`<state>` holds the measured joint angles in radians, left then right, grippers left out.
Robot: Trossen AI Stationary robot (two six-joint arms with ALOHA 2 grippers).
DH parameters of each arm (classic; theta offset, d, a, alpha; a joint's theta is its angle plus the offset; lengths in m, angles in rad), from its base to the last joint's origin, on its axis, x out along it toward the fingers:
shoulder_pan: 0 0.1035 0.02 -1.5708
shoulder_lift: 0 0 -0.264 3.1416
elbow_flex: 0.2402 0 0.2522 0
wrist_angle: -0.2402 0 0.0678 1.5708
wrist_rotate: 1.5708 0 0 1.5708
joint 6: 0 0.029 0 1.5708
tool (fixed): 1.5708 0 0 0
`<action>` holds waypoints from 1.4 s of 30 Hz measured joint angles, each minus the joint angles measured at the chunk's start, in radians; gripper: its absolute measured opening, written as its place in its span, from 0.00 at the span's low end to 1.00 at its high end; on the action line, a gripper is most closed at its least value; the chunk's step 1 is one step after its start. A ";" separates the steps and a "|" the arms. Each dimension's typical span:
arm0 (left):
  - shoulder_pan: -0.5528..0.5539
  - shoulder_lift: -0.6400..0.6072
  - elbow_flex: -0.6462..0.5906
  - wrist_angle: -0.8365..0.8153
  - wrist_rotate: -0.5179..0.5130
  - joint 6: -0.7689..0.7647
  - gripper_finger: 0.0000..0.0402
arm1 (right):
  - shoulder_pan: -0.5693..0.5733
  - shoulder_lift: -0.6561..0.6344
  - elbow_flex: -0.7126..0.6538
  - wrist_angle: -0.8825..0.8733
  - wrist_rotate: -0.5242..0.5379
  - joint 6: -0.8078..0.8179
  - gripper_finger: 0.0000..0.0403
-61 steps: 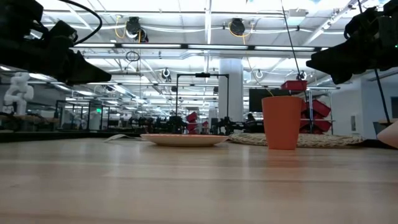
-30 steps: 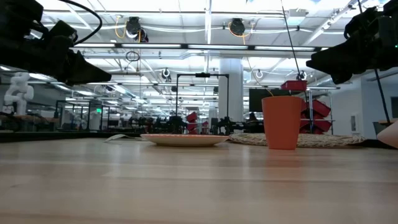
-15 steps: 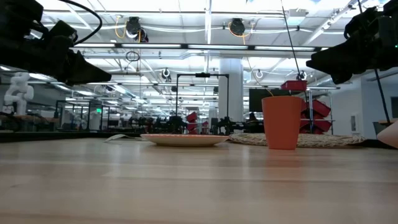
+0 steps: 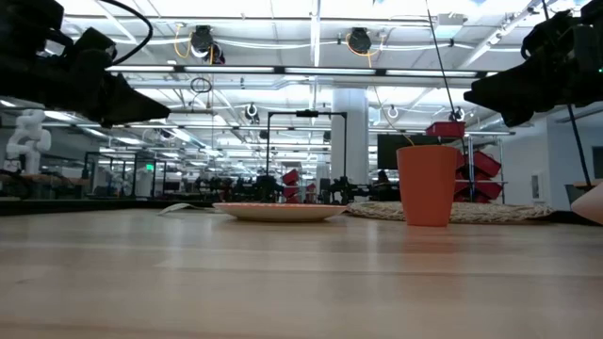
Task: Set table place
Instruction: Move the cup to the top middle of the table
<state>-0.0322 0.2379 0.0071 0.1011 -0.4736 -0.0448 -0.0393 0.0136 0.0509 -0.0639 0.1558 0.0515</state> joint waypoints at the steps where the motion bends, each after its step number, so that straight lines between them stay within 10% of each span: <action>1: 0.000 0.000 0.000 -0.003 0.000 0.000 0.15 | 0.000 0.000 0.000 0.000 0.000 -0.001 0.37; 20: 0.003 0.002 0.035 0.057 -0.094 0.076 0.15 | -0.004 0.002 0.039 0.036 0.022 -0.053 0.37; 31: 0.123 0.330 0.791 -0.402 -0.311 0.319 0.22 | -0.080 0.255 0.784 -0.428 0.114 -0.184 0.37; 42: 0.287 0.875 1.588 -1.063 -0.107 0.293 0.32 | -0.081 0.817 1.336 -0.814 0.101 -0.182 0.37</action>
<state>0.2545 1.1128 1.5950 -0.9616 -0.5807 0.2482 -0.1207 0.8302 1.3874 -0.8776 0.2564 -0.1307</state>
